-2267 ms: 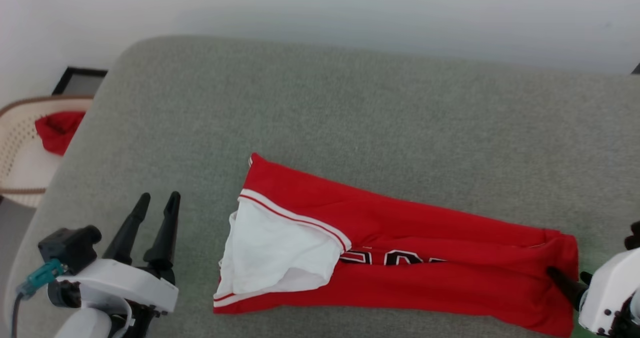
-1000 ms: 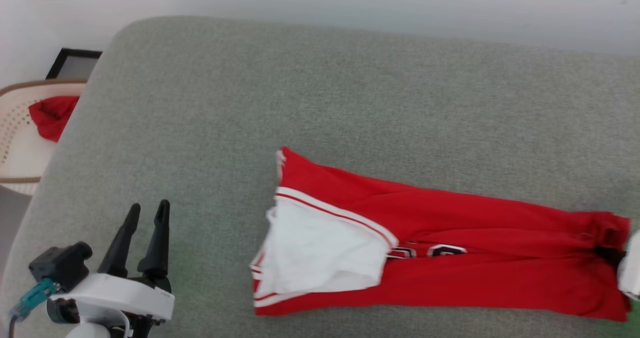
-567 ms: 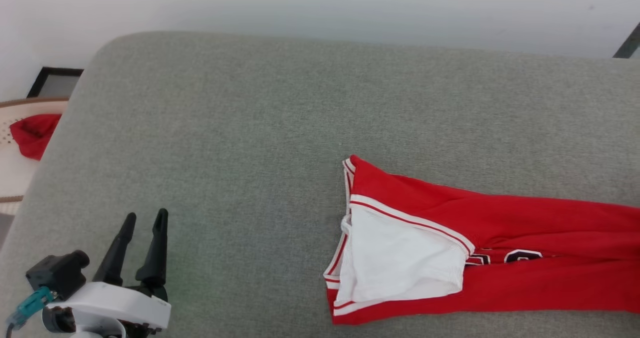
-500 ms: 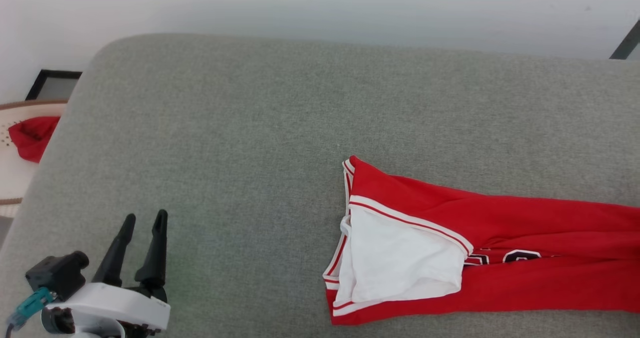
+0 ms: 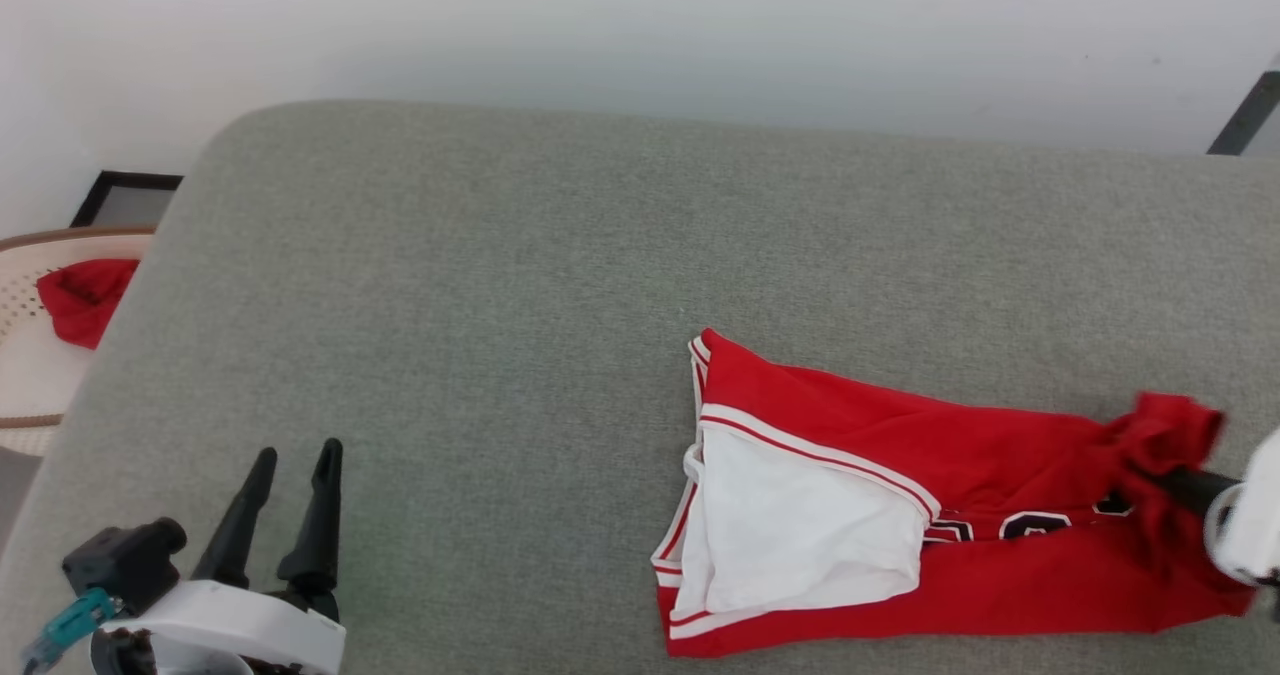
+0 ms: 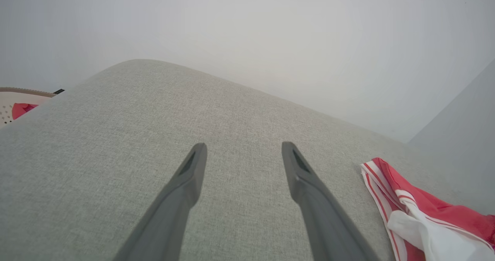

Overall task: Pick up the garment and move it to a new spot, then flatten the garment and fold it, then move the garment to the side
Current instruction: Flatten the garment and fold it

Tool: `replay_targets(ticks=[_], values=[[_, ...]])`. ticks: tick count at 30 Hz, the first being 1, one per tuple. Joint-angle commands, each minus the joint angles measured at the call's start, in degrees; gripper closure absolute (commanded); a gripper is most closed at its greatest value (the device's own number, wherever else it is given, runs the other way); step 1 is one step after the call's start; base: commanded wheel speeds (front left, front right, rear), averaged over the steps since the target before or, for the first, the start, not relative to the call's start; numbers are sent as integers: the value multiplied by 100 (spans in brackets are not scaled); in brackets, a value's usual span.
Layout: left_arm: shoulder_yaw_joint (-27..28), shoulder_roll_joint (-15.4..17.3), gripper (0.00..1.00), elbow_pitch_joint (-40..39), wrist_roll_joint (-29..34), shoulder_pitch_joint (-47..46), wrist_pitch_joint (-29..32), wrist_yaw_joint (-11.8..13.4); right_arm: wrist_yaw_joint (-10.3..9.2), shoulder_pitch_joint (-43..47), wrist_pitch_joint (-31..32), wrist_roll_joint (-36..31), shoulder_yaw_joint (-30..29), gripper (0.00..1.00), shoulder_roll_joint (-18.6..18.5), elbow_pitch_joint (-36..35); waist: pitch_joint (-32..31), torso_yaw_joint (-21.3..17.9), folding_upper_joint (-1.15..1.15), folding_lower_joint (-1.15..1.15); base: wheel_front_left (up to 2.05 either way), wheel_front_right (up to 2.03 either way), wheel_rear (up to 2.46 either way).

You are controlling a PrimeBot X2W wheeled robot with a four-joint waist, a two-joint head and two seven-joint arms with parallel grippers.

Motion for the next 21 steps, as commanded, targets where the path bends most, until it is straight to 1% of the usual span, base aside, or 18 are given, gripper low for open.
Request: replay_targets(ticks=[1,5,8,12,16,21], values=[[-13,-14,0,5,-11,58,-1,-16,-6,88,66,85,76,100,153,-167,-53,70,0,0,0,0,0],[-70,-46,0,25,-17,35,-1,-16,-6,98,210,102,334,100,601,-541,-107,192,0,0,0,0,0],[-135,-77,0,50,-19,2,-1,-16,-6,-21,184,109,529,100,938,-613,-131,285,0,0,0,0,0],[-210,-117,0,83,-48,-82,-1,-16,-5,-164,42,-13,816,100,1258,-549,-118,416,0,0,0,0,0],[-252,-162,0,117,-60,-127,-1,-16,-5,-322,-226,-110,1180,100,1447,-335,-88,509,0,0,0,0,0],[-317,-219,0,156,-65,-199,-1,-16,-5,-472,-594,-196,1694,100,1517,45,-52,613,0,0,0,0,0]])
